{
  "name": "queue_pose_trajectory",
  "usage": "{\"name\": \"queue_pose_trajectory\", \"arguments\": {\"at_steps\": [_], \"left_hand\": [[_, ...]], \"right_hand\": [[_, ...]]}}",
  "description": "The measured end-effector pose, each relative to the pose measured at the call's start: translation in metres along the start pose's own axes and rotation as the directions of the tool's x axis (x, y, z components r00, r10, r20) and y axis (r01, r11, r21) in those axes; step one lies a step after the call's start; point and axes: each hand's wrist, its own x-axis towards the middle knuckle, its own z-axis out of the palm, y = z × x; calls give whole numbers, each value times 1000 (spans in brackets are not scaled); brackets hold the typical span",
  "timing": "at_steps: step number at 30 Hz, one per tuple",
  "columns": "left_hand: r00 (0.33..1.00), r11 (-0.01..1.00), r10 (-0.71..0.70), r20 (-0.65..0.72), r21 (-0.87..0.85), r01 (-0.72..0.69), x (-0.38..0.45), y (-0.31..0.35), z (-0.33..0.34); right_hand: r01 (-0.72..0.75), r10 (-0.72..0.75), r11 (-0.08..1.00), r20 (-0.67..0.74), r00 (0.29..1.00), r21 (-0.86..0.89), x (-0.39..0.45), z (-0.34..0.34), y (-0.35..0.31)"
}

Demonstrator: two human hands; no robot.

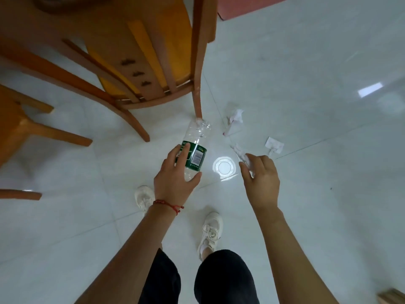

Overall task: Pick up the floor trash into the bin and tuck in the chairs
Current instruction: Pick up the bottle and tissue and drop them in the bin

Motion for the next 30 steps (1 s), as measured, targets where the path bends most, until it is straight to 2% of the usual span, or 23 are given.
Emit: {"name": "queue_pose_trajectory", "arguments": {"at_steps": [7,15,25,30], "left_hand": [[980,987,-160,-120,-52,155,-66,8,-81],[895,936,-352,-275,-106,336,-147,-58,-169],[692,814,-570,-443,-189,550,-299,-178,-270],[497,662,-719,-487,-261,702,-392,-222,-303]], "right_hand": [[144,-144,990,30,989,3,-24,-49,-74],[342,-341,940,77,937,0,-66,-44,-175],[520,-537,843,182,824,137,-140,11,-350],[683,-733,681,228,642,265,-189,43,-436]]}}
